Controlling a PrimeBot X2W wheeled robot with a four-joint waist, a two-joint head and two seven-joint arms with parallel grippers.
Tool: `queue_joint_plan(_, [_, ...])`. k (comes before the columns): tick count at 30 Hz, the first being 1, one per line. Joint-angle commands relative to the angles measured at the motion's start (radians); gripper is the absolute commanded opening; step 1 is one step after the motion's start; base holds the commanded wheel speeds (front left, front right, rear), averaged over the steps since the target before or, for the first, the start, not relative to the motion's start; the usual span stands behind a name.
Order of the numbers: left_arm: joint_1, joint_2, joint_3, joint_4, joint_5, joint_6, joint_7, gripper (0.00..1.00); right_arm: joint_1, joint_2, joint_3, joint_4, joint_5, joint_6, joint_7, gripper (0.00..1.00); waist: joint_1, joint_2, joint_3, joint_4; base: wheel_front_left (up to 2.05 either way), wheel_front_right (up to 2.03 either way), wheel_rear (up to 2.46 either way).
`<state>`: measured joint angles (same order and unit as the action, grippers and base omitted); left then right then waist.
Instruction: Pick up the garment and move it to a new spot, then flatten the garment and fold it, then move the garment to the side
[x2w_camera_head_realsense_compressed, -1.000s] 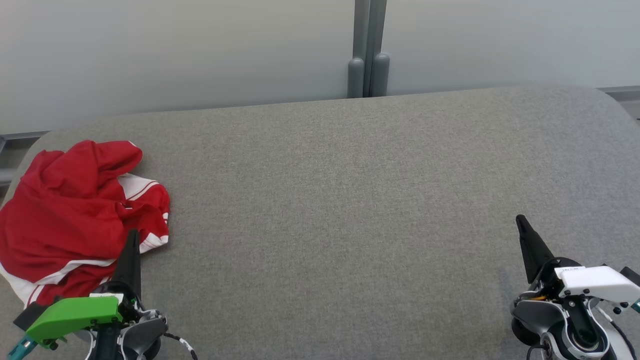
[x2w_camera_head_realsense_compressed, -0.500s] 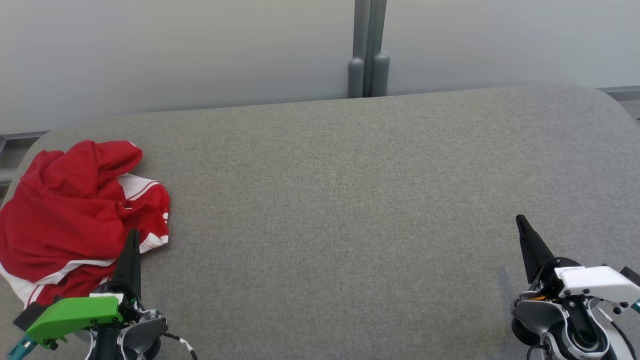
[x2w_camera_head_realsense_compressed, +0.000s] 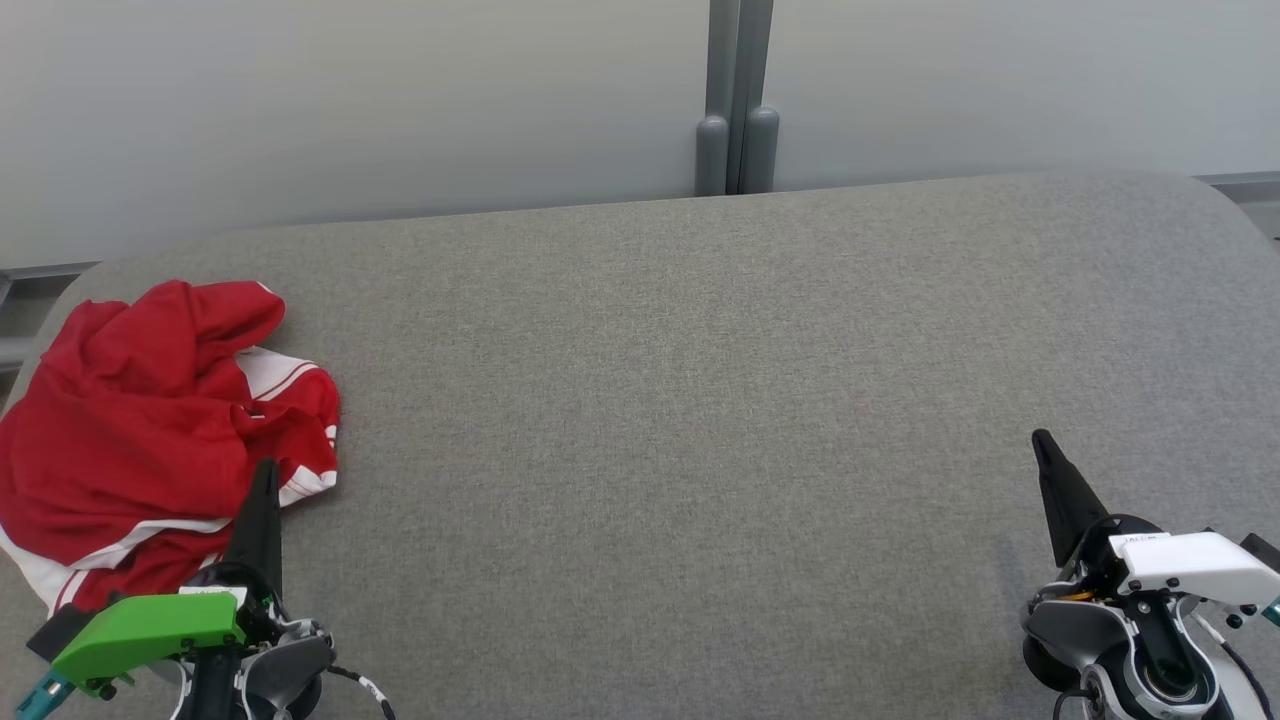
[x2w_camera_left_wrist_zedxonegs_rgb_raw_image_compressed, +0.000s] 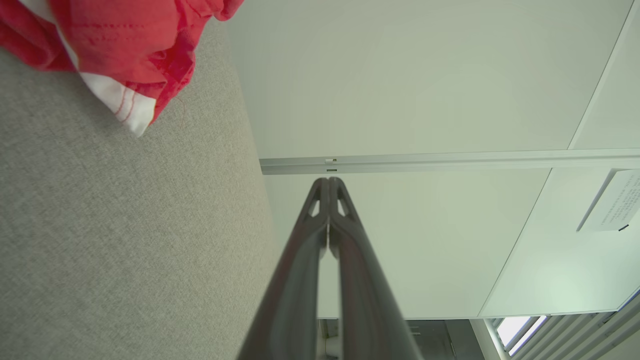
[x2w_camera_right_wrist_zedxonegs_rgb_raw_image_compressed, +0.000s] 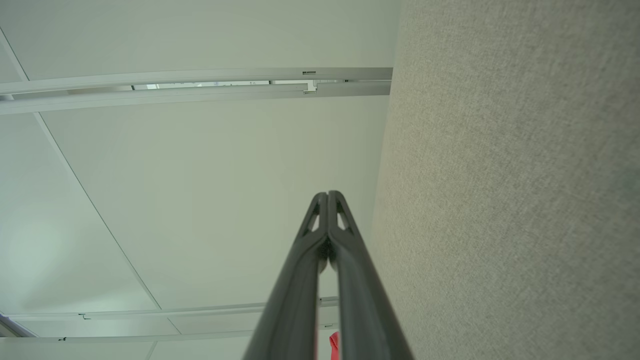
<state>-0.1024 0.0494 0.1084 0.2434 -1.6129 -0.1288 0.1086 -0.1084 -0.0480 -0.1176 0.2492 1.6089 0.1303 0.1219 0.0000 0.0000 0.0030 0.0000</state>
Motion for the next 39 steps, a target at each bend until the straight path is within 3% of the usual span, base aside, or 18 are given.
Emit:
queue_joint_plan(1, [-0.012,0.0,0.003,-0.001,-0.001,-0.005,0.001,0.0,-0.011,-0.005,0.0,0.001,0.006,0.001,0.001,0.0,0.0,0.0,0.0,0.0,0.0,0.0,0.0])
queue_joint_plan(7, [-0.012,0.0,0.003,-0.001,-0.001,-0.005,0.001,0.0,-0.011,-0.005,0.0,0.001,0.006,0.001,0.001,0.0,0.0,0.0,0.0,0.0,0.0,0.0,0.0])
queue_joint_plan(8, [0.0,0.0,0.0,0.0,0.0,0.0,0.0,1.0,0.0,0.0,0.0,0.0,0.0,0.0,0.0,1.0,0.0,0.0,0.0,0.0,0.0,0.0,0.0])
queue_joint_plan(22, [0.025,0.003,-0.048,0.012,0.046,0.004,-0.052,1.0,0.054,0.002,0.013,-0.017,-0.079,0.0,-0.058,1.0,0.0,0.0,-0.001,0.0,0.0,0.0,0.0])
queue_joint_plan(39, [0.019,0.027,-0.09,0.007,0.36,0.029,-0.128,1.0,0.078,-0.024,0.02,-0.116,-0.543,0.0,-0.133,1.0,0.0,0.0,-0.002,0.005,0.0,0.0,0.0])
